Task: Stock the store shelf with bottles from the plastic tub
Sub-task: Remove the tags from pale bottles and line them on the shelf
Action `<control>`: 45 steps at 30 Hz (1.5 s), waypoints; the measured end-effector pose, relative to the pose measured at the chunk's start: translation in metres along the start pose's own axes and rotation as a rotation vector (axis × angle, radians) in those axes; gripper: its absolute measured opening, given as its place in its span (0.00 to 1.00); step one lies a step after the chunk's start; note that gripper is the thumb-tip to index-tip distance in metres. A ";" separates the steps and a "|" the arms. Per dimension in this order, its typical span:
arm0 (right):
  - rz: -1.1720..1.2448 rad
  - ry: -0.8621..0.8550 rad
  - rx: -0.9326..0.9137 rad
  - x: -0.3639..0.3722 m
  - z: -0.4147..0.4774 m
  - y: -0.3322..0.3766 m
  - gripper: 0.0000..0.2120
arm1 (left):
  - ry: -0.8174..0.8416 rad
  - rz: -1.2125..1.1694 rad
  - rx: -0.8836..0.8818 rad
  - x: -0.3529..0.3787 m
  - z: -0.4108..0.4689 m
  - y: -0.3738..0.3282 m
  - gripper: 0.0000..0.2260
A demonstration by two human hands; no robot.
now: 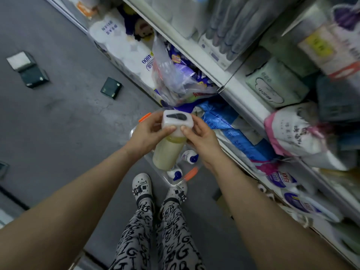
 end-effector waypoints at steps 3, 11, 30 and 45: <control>0.026 -0.036 -0.046 0.005 -0.031 0.022 0.17 | 0.026 0.005 0.005 0.003 -0.017 -0.033 0.18; 0.041 -0.048 -0.086 0.016 -0.102 0.070 0.26 | 0.014 -0.005 -0.001 0.008 -0.062 -0.114 0.26; 0.019 -0.194 -0.257 -0.016 -0.221 0.168 0.16 | 0.319 0.009 0.076 0.050 -0.127 -0.265 0.22; 0.023 -0.354 -0.539 -0.044 -0.299 0.279 0.16 | 0.415 0.068 0.348 0.087 -0.130 -0.405 0.22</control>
Point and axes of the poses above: each hand's wrist, its own z-axis towards the middle knuckle, its own x-axis out of the palm, y = z × x, the point moved 4 cm from there along z, towards the middle knuckle, and after that the axes turned 4 degrees about y, right-handed, at the moved point
